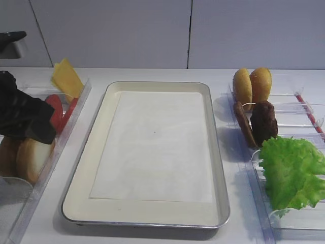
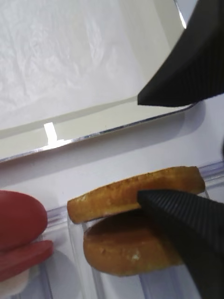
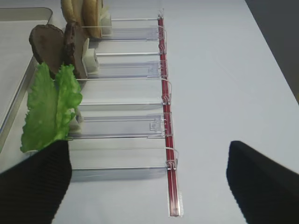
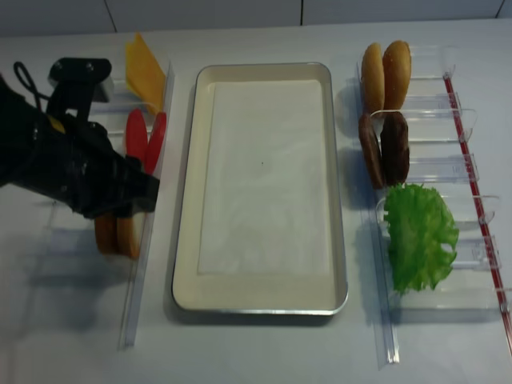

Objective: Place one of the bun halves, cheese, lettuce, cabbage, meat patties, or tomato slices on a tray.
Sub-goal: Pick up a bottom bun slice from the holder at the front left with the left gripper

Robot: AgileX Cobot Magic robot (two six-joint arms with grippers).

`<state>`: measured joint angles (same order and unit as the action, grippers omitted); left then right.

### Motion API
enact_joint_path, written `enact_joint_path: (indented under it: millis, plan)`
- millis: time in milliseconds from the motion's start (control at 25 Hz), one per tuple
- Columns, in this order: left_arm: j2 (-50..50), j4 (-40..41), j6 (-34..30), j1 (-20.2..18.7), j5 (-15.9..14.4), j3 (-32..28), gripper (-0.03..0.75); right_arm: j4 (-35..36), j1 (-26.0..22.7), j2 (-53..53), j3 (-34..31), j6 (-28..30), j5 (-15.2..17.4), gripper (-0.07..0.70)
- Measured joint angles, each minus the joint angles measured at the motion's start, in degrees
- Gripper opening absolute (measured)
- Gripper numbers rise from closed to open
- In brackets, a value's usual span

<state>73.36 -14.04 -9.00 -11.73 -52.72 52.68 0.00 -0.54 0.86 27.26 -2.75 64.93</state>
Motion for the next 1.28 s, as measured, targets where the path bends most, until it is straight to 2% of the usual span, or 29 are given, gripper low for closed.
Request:
enact_joint_path:
  millis: [280, 600, 880, 1280]
  plan:
    - [0.3, 8.0, 5.4, -0.7, 0.1, 0.3, 0.391, 0.0, 0.0, 0.0, 0.0, 0.0, 0.0, 0.694]
    - [0.4, 7.8, 6.3, -0.7, 0.2, 0.5, 0.391, 0.0, 0.0, 0.0, 0.0, 0.0, 0.0, 0.694]
    - [0.7, 7.8, 6.3, -0.7, -1.2, 4.6, 0.391, 0.0, 0.0, 0.0, 0.0, 0.0, 0.0, 0.694]
    - [0.8, 7.9, 6.5, -0.7, -2.6, 4.9, 0.391, 0.0, 0.0, 0.0, 0.0, 0.0, 0.0, 0.694]
